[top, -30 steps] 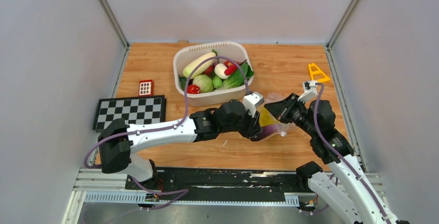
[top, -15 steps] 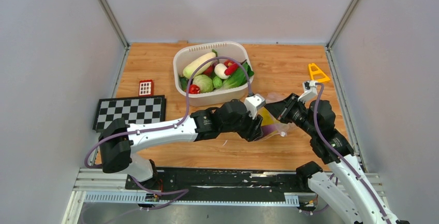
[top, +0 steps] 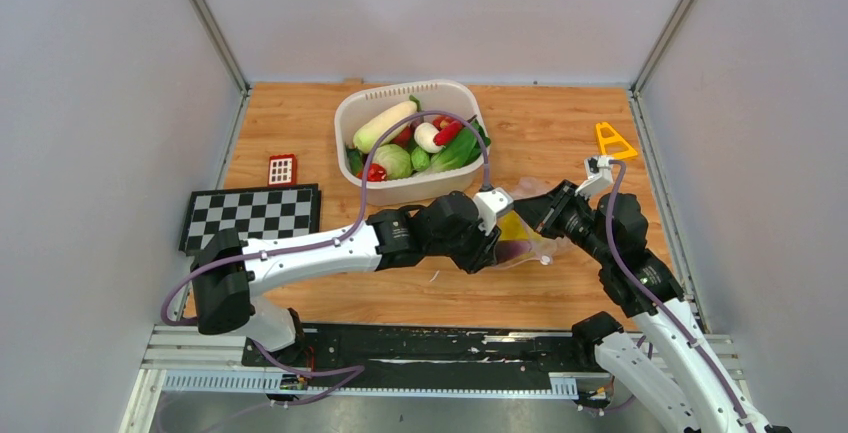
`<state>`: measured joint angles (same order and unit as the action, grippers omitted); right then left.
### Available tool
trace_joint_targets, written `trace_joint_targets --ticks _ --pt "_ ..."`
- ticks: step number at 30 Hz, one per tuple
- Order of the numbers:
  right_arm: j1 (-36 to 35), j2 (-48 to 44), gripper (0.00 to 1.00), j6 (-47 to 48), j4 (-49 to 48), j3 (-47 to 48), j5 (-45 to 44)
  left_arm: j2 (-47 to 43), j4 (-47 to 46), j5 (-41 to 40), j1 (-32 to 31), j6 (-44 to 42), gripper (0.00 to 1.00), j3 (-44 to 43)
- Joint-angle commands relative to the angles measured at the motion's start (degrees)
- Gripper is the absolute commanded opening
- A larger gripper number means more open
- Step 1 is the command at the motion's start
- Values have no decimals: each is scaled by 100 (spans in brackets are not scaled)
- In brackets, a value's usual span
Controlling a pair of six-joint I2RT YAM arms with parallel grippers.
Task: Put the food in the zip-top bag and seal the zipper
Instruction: Place the fake vegetable in the zipper food storage bag.
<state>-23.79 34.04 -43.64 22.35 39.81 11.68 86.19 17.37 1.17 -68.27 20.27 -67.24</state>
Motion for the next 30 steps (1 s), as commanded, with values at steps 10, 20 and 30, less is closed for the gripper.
trace_joint_targets --ticks 10,20,30 --pt "7 -47 0 -71 -343 228 121 295 -524 325 -28 -138 22 -783" --pt "6 -127 0 -292 -495 176 130 866 -782 -57 -30 223 21 -809" --pt "7 -323 0 -426 -426 54 -189 1246 -2353 549 -30 702 36 -540"
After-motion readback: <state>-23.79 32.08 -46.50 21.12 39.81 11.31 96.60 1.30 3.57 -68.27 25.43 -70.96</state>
